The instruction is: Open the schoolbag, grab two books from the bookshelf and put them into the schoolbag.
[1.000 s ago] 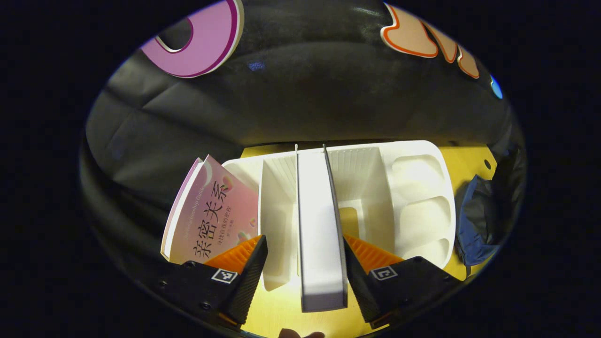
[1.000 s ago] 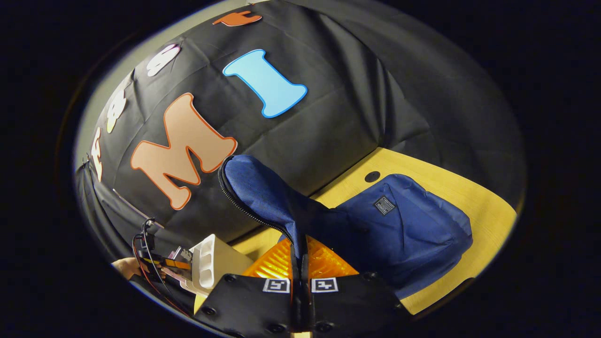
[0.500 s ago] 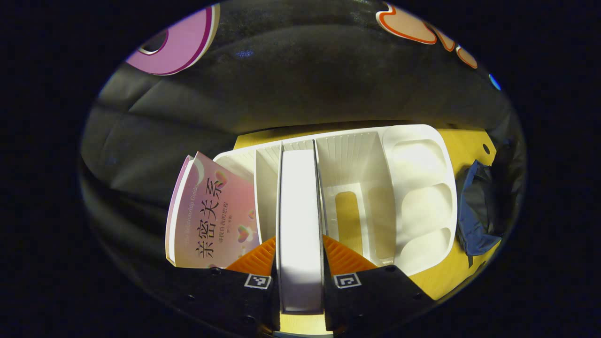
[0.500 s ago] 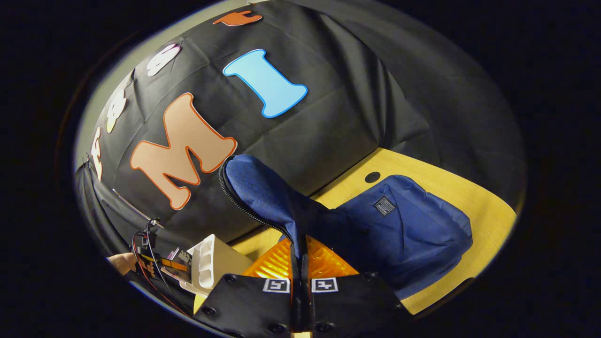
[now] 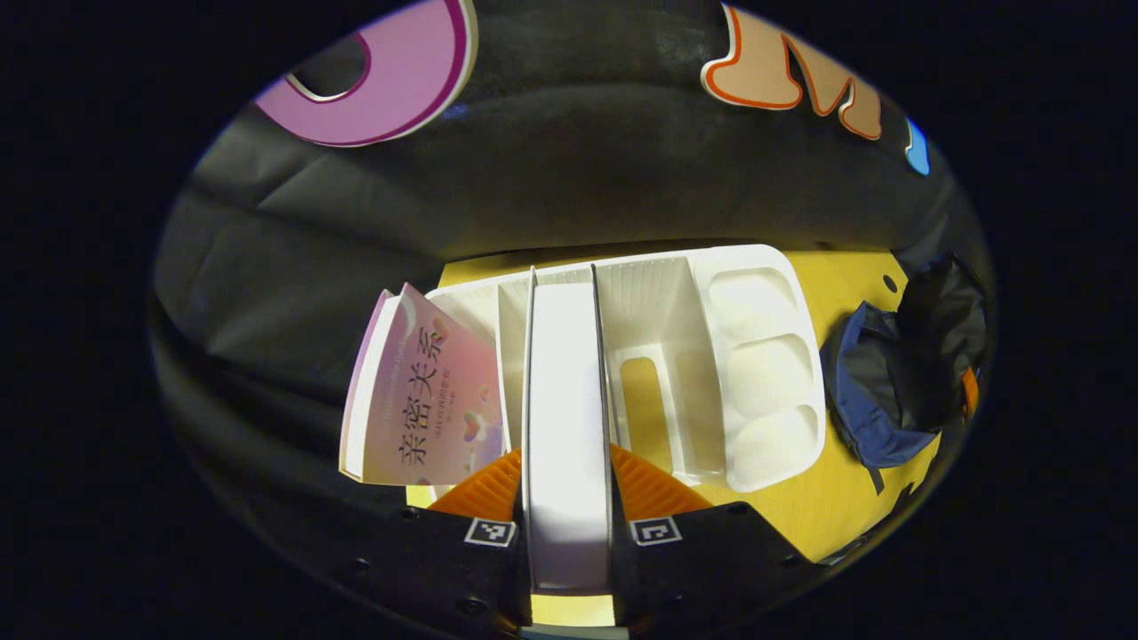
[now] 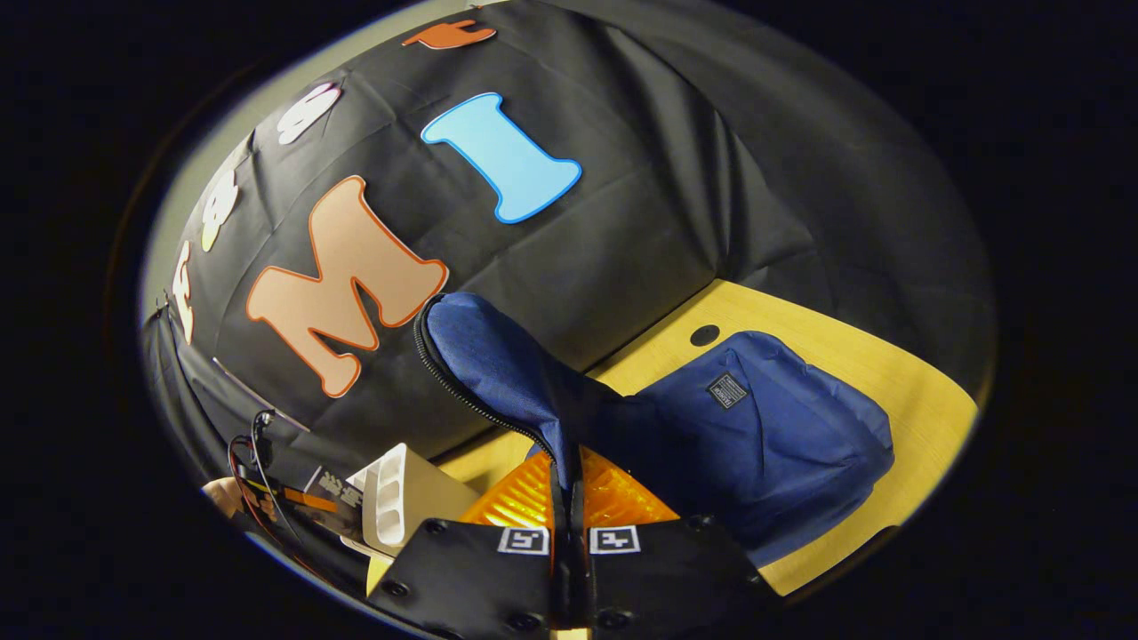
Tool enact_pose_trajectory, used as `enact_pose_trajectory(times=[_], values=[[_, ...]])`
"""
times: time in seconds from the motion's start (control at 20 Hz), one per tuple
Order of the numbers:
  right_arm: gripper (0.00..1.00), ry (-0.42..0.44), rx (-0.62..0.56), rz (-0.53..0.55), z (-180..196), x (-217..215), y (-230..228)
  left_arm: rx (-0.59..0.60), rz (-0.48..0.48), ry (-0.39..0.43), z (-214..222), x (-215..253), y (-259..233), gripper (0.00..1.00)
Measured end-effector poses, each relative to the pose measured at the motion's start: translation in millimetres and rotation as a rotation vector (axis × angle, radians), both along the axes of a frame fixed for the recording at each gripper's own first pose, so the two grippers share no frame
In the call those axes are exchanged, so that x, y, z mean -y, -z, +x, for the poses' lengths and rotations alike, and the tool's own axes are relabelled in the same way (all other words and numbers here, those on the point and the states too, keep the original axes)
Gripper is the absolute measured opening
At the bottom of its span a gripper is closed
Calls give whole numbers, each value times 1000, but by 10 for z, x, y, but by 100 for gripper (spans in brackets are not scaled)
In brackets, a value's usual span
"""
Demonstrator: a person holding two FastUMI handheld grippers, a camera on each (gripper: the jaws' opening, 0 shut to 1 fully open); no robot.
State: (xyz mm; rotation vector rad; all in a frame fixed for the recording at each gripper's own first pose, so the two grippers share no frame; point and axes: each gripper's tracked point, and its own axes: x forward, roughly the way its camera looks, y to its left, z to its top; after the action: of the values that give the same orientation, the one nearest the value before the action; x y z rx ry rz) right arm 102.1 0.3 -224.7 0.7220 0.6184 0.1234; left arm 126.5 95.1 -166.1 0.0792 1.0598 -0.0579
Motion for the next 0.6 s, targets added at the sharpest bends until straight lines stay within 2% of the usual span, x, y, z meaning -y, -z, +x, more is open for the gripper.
enact_pose_trajectory(times=[0.05,0.15,0.6], values=[[2,-1,-1,1,7,-5,0,6,0,10,-21,-11,-65,29],[2,-3,-3,1,0,-5,10,28,-15,17,-69,-34,-220,32],[2,-8,-8,-2,-3,-3,4,159,-155,-9,-197,-54,-1039,32]])
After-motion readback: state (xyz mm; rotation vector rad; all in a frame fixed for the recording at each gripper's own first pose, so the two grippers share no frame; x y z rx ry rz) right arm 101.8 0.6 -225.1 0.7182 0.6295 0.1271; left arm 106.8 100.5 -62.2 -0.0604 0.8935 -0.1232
